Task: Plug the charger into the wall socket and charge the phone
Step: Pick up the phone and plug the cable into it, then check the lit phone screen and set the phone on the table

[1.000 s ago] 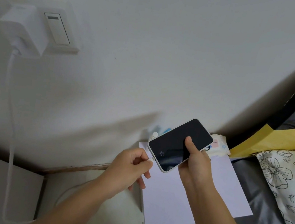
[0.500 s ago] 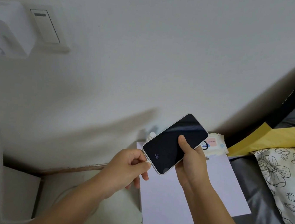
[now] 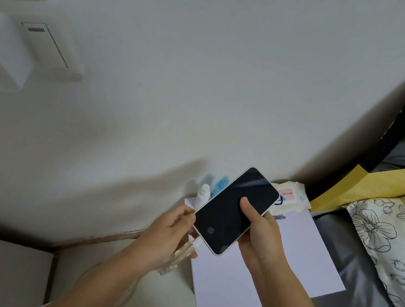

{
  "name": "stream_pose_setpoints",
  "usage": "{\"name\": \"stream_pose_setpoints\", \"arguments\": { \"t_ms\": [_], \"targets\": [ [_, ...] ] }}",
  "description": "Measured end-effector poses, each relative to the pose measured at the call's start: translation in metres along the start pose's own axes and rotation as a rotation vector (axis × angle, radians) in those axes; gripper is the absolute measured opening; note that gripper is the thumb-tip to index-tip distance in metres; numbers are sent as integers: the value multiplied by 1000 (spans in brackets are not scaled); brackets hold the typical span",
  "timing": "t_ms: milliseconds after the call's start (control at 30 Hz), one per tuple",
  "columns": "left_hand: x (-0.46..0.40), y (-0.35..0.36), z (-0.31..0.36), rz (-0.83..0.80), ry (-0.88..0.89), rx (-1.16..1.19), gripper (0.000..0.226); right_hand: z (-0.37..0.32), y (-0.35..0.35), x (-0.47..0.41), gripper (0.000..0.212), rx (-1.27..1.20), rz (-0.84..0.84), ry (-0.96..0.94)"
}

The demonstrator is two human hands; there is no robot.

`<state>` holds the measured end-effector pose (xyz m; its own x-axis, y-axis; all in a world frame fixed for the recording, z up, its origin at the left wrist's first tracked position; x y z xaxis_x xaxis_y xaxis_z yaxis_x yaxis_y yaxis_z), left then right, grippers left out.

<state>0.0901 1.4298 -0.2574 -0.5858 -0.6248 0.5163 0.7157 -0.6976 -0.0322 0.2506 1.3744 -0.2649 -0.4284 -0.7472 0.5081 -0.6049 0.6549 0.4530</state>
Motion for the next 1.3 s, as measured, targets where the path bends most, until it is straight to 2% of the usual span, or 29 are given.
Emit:
{"name": "stream_pose_setpoints", "arguments": {
  "t_ms": [200,467,700,1067,1167,1300],
  "targets": [
    [-2,5,6,-6,17,70,30,2,0,4,17,13,-38,-12],
    [-4,8,12,9,43,89,24,0,-6,6,22,-41,-108,58],
    [-5,6,6,24,31,105,27,-1,-12,11,38,-74,-217,77],
    [-7,11,-1,0,35,73,25,7,-24,12,32,-128,-250,78],
    [-8,15,-2,-2,38,97,31,9,-27,13,27,-126,-272,82],
    [-10,19,-7,3,53,100,40,12,-33,13,30,-138,-269,91]
  ]
}}
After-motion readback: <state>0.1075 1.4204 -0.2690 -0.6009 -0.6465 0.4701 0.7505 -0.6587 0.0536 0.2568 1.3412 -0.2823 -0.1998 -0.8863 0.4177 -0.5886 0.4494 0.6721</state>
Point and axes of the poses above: each hand's wrist, its own x-axis away from the middle knuckle, its own y-axis out of the palm, z = x × y, the point moved 2 cm from there along -x, towards the middle knuckle, and after that the axes turned 4 degrees about -z, right-handed, at the moved point
